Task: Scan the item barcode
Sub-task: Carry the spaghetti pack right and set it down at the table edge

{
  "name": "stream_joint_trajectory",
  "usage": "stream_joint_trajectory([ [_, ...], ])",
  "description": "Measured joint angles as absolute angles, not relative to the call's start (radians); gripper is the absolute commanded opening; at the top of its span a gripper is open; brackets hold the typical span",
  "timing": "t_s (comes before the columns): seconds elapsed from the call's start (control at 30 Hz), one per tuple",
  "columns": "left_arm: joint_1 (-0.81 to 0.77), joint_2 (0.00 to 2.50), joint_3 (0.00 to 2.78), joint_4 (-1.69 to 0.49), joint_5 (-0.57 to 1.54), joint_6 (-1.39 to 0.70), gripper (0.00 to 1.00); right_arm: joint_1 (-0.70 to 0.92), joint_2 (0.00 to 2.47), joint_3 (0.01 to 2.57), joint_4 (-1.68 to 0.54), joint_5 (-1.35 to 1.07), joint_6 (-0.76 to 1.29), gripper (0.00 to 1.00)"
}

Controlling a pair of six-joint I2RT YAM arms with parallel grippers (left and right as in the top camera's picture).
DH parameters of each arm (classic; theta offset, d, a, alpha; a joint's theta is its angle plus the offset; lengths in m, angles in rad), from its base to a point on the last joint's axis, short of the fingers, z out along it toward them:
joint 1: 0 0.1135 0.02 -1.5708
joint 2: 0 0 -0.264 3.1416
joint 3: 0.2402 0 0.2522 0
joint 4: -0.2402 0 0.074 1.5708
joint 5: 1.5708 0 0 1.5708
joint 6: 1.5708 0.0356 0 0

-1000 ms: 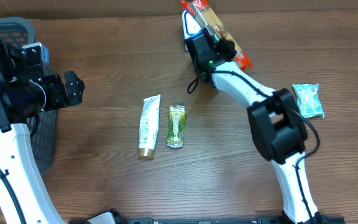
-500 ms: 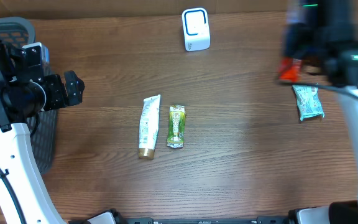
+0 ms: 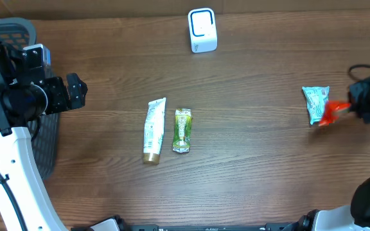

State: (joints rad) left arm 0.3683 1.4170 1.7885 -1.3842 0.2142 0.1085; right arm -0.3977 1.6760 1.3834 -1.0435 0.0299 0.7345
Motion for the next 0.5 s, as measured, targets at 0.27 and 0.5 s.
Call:
stream_joint_trajectory([
  [0.27,0.368,1.417,1.789,-1.384,0.214,0.109,0.99,-0.384,1.677,1.196,-0.950,0.004,0.758,0.36],
  [0.5,0.368,1.417,1.789,-1.384,0.214,0.109,1.00,-0.384,1.675,1.201,-0.953,-0.019,0.682,0.96],
])
